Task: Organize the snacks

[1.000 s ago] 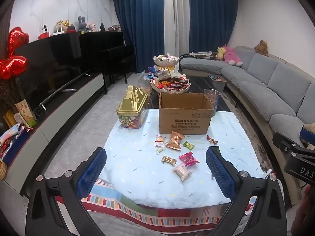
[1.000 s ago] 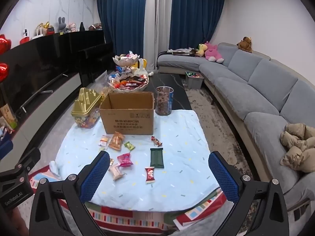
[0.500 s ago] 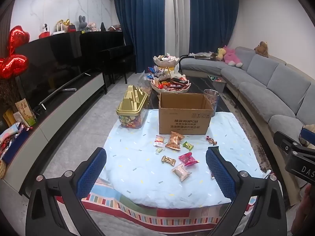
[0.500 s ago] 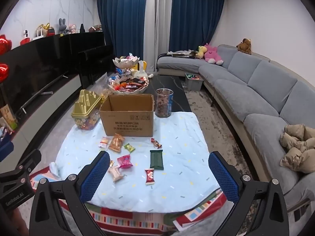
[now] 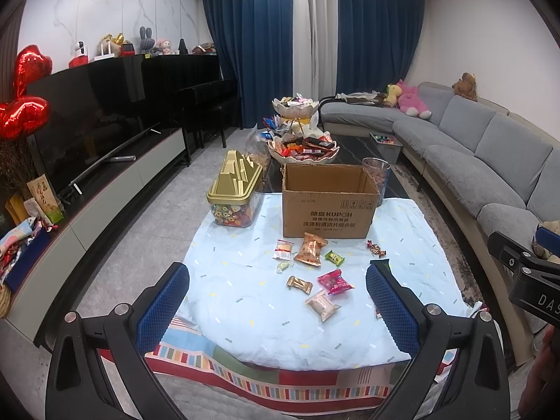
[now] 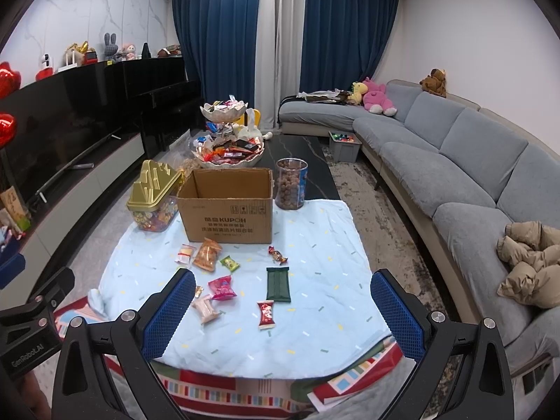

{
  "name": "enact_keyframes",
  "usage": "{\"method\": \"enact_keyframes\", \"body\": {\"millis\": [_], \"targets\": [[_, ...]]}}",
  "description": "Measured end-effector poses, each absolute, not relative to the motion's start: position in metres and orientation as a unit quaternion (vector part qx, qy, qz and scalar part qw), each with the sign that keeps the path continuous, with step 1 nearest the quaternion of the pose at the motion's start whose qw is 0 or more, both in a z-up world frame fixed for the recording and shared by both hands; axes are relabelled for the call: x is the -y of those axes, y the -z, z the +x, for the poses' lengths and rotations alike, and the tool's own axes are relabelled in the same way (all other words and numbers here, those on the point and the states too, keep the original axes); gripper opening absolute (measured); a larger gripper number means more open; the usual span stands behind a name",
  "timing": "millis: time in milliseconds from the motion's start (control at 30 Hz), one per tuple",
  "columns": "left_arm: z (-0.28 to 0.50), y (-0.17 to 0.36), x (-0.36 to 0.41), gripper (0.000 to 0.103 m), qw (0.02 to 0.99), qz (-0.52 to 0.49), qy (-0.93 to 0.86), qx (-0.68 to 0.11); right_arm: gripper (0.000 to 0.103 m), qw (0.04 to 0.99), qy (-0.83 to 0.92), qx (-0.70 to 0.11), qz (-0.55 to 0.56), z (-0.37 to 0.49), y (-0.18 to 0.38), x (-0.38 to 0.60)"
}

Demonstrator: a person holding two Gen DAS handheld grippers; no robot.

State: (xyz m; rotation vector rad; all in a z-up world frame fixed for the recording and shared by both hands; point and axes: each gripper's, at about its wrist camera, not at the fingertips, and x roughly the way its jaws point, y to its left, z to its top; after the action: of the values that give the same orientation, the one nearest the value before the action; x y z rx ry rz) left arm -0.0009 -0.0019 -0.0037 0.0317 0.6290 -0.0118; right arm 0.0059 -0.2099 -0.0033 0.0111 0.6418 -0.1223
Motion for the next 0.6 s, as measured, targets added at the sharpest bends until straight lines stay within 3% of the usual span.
{"method": "enact_keyframes", "body": {"millis": [600], "targets": [[-0.001, 0.004, 0.002, 0.103, 0.951, 0.015, 0.005, -0.309, 0.102, 0.947, 0.061, -0.315, 0.008, 0.010, -0.012, 0.209]]}}
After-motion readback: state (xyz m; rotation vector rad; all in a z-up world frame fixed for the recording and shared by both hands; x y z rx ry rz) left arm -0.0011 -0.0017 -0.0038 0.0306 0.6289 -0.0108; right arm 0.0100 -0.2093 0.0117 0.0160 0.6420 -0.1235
